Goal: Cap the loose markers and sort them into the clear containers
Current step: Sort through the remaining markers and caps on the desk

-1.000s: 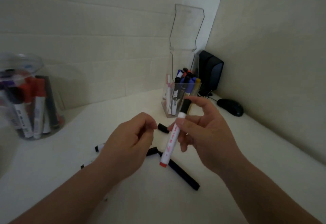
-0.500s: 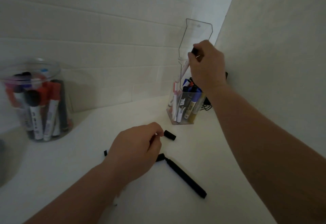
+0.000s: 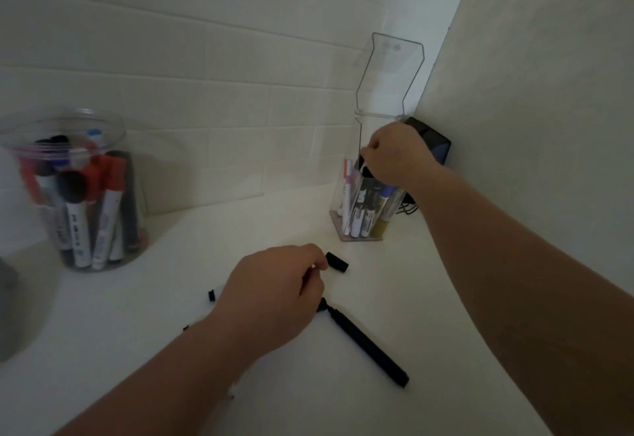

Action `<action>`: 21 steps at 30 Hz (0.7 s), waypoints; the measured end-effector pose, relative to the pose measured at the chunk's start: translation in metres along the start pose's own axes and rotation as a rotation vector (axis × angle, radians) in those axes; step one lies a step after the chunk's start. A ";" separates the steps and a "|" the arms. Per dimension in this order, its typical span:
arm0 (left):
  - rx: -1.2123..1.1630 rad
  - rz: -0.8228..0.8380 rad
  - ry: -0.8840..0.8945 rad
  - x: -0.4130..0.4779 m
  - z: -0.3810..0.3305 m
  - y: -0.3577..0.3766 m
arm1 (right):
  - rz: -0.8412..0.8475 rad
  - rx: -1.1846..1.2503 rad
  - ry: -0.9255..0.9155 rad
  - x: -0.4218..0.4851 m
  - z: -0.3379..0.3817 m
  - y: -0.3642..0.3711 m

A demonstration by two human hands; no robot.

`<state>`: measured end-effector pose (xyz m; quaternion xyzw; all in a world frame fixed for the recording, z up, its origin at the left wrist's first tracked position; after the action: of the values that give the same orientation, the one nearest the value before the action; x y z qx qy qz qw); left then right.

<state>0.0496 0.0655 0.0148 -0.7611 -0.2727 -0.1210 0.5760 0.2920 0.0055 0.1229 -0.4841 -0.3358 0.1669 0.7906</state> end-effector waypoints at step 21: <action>0.257 0.558 0.484 -0.030 -0.071 0.022 | 0.464 0.121 -0.070 -0.127 0.009 0.080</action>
<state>0.0463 -0.0140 0.0038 -0.6771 0.0754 -0.1004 0.7251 0.1995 -0.0254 0.0090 -0.4940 -0.2321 0.3803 0.7466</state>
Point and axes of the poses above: each hand's wrist, its own x-axis towards the middle knuckle, its own y-axis out of the palm, z = x × y, the point moved 5 cm from there along x, towards the middle knuckle, and after that the axes turned 14 degrees about x, right-handed, at the moved point
